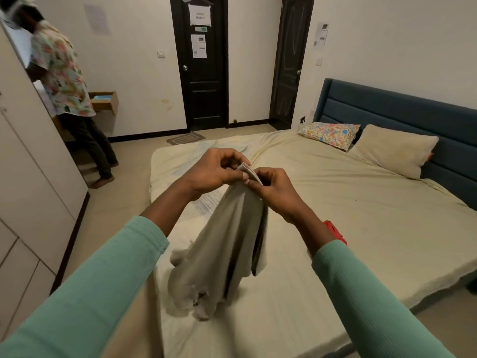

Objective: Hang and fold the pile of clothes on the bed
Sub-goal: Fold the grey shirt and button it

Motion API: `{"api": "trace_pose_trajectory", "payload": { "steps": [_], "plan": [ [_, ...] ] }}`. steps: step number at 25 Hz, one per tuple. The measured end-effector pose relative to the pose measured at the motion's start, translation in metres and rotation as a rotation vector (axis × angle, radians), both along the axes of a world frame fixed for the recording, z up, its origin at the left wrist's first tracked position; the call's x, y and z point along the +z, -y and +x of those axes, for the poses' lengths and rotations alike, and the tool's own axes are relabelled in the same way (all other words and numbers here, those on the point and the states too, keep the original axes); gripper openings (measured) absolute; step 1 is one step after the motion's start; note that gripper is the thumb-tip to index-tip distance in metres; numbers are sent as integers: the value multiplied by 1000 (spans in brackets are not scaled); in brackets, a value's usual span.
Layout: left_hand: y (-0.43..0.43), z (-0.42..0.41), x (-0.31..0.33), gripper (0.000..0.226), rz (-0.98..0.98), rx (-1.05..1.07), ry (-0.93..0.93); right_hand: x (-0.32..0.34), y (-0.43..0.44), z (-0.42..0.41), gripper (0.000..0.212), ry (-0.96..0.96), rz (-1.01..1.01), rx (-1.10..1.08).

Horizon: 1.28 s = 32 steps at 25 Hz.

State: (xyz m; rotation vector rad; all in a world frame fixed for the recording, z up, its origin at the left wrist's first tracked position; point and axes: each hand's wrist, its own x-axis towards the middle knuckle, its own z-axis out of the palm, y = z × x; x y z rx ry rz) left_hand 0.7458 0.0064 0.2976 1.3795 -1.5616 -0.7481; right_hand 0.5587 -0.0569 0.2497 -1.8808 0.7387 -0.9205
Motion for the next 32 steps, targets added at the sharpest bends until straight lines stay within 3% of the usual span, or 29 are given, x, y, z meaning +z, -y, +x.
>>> {"api": "trace_pose_trajectory", "payload": {
  "steps": [3,8,13,18,22,24,28,32],
  "plan": [
    [-6,-17,-18,11,-39,112,-120,0,-3,-19,18,10,18,64],
    [-13,-58,-50,12,-54,111,-252,-3,1,-57,39,32,129,145],
    [-24,-81,-79,40,148,-123,-588,-1,-1,-84,28,80,225,227],
    [-25,-106,-75,43,132,-9,-391,-2,3,-102,42,41,178,145],
    [-25,-114,-66,17,78,67,-211,-9,10,-115,41,30,194,166],
    [-26,-116,-65,15,66,99,-109,-8,12,-120,35,-48,164,211],
    [-27,-122,-76,10,43,138,-10,-10,13,-124,13,-245,-83,106],
    [-28,-121,-100,17,27,124,2,-27,4,-121,15,-137,137,172]
  ]
}}
